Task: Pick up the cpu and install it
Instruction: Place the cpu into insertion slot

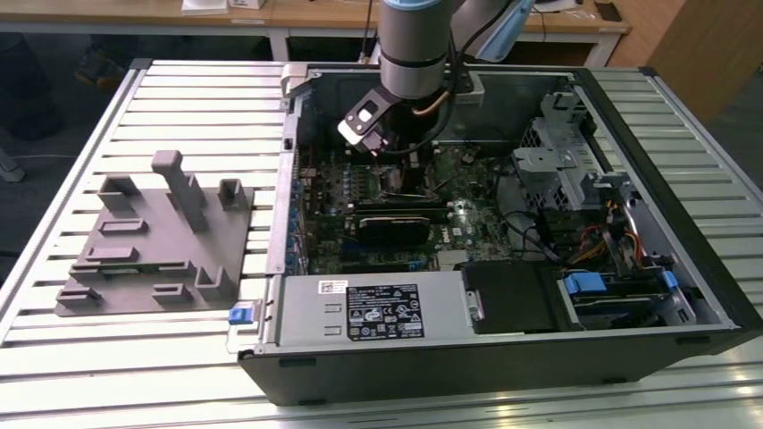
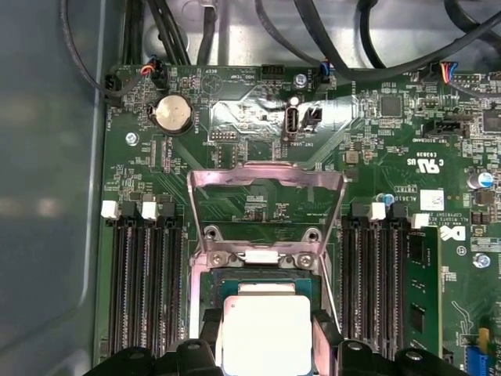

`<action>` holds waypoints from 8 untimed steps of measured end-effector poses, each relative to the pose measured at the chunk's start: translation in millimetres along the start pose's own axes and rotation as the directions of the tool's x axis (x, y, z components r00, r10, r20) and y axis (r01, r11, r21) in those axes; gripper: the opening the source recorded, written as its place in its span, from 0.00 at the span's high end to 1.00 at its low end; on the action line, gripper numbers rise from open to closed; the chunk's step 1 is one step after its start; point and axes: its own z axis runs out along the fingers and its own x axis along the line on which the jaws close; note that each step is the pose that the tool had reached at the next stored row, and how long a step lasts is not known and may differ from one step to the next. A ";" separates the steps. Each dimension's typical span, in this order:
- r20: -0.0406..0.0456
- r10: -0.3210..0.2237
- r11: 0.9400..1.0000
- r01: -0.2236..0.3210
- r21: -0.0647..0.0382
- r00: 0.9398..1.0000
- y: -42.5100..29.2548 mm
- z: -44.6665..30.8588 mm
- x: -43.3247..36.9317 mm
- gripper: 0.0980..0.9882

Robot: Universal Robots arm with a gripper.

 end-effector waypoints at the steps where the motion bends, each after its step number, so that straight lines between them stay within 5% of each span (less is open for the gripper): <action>1: 0.000 0.000 1.000 0.000 0.000 1.000 0.0 0.5 0.3 0.51; 8: 0.000 0.003 1.000 -0.003 0.000 1.000 -0.3 4.4 1.3 0.51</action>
